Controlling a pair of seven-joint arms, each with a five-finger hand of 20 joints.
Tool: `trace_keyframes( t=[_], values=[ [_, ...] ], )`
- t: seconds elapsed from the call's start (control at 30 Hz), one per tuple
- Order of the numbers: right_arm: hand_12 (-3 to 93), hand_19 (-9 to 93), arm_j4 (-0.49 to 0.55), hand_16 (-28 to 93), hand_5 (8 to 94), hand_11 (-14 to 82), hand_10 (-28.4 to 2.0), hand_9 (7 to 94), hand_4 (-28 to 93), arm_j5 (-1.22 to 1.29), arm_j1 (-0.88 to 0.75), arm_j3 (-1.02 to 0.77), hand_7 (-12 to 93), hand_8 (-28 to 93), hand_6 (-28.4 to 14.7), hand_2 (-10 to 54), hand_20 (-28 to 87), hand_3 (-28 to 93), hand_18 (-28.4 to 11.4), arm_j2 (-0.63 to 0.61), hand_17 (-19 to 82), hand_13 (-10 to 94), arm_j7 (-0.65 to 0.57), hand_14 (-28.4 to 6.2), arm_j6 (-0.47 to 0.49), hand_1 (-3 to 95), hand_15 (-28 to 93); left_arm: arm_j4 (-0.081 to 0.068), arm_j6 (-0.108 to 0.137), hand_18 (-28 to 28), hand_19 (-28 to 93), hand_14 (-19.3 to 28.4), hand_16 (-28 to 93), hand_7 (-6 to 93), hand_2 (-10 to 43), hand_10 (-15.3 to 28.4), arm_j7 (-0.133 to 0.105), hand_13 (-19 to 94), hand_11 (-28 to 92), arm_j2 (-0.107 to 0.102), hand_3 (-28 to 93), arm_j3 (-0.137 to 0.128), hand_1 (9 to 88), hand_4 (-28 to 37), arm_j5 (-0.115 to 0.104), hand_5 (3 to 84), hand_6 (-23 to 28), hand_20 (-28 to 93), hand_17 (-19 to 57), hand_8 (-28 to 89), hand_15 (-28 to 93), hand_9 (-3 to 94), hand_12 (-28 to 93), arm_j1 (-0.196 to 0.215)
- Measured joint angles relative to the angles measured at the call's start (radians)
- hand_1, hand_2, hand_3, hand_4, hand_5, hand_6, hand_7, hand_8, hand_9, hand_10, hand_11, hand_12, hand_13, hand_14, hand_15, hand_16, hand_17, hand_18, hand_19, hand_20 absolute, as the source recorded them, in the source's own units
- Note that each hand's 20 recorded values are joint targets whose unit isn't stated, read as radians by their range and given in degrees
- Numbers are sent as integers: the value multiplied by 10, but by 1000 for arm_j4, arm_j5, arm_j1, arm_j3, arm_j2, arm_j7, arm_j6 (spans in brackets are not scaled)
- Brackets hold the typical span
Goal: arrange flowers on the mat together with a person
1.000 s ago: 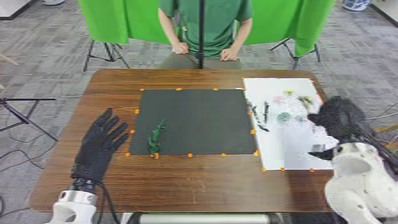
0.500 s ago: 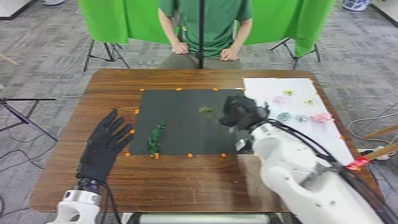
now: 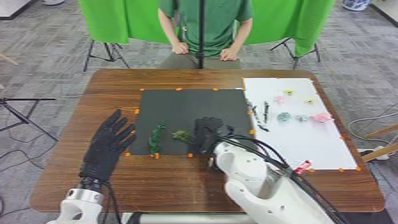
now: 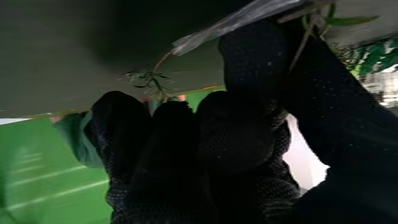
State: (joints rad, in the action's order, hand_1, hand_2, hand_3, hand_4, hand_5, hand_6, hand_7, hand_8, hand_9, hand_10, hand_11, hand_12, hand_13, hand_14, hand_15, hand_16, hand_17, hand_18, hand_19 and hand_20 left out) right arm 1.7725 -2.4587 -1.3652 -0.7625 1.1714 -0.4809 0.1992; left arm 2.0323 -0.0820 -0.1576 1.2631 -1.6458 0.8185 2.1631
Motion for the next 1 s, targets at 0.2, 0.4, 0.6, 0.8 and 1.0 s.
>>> trace_keyframes(
  t=[0.2,0.4,0.6,0.8,1.0],
  values=[
    [300,932,-34,274,896,620,-57,937,-240,3,14,6,465,-129,14,-42,580,808,-209,55,555,931,-40,-39,-1,282,768,-4,-2,205,430,115,37,240,-59,87,5,196,226,-1,663,6,347,-233,0,221,8,49,-76,-132,199,172,135,-12],
    [270,932,-46,263,898,621,-59,937,-226,29,17,-1,416,-115,7,93,581,805,-209,91,564,937,-85,-35,8,236,761,-7,-4,205,430,115,37,240,-59,87,6,196,226,-4,664,11,346,-234,0,221,8,49,-76,-131,199,172,135,-18],
    [252,932,-57,248,893,620,-60,937,-222,71,22,-11,376,-113,2,126,575,793,-206,124,575,937,-113,-34,24,221,759,-12,-8,206,430,115,38,241,-58,87,11,196,226,-10,664,15,346,-234,0,220,8,50,-77,-131,200,172,134,-26],
    [245,932,-65,233,889,611,-59,937,-218,147,24,-31,355,-106,-3,128,574,790,-207,166,577,937,-172,-30,37,211,756,-16,-13,207,430,115,37,240,-59,87,18,196,224,-16,666,20,345,-233,0,220,8,49,-77,-131,200,172,134,-37],
    [249,932,-65,234,883,604,-58,937,-214,117,24,-32,354,-103,-5,114,576,790,-207,173,574,937,-164,-28,41,203,753,-16,-14,207,429,114,37,240,-58,87,16,196,224,-16,664,21,347,-235,0,221,8,50,-78,-131,199,172,135,-36]
  ],
)
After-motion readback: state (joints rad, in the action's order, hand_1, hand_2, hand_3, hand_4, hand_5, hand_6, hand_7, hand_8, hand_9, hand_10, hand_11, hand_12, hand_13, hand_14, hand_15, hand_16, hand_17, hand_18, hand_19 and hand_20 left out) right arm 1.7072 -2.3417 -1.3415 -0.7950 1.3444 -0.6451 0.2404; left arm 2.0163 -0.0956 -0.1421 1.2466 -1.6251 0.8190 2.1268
